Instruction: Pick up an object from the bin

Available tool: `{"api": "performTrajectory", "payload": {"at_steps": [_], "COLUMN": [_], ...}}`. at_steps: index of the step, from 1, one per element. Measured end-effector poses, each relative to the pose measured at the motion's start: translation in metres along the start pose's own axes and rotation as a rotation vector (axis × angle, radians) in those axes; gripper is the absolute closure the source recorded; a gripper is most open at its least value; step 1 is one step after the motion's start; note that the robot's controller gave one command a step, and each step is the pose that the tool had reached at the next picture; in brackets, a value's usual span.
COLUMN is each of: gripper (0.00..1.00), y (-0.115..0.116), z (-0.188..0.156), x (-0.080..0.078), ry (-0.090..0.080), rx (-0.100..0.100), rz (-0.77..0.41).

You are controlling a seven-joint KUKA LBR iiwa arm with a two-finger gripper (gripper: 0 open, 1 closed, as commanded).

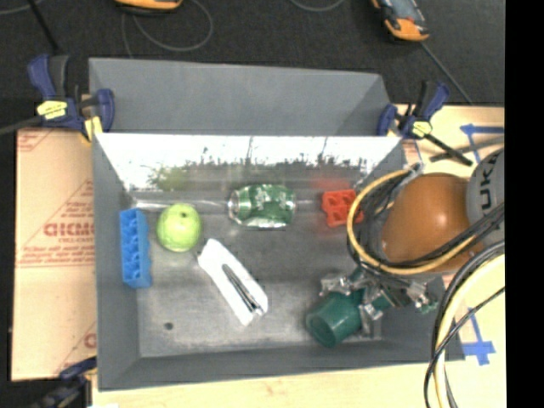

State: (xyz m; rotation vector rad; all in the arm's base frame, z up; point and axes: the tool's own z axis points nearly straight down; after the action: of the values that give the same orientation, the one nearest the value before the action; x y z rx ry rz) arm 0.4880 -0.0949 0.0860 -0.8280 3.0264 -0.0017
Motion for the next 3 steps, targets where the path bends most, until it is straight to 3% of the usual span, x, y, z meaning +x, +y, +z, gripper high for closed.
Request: {"api": "performTrajectory", "payload": {"at_steps": [1, 2, 3], "gripper": [1.0, 1.0, 1.0], "y": [0.0, -0.011, -0.011], "z": [0.0, -0.096, -0.096], "x": [0.0, -0.015, -0.015], "ry": [0.0, 0.001, 0.001], "rx": [0.0, -0.001, -0.001], "rz": [-0.001, 0.002, 0.002]}}
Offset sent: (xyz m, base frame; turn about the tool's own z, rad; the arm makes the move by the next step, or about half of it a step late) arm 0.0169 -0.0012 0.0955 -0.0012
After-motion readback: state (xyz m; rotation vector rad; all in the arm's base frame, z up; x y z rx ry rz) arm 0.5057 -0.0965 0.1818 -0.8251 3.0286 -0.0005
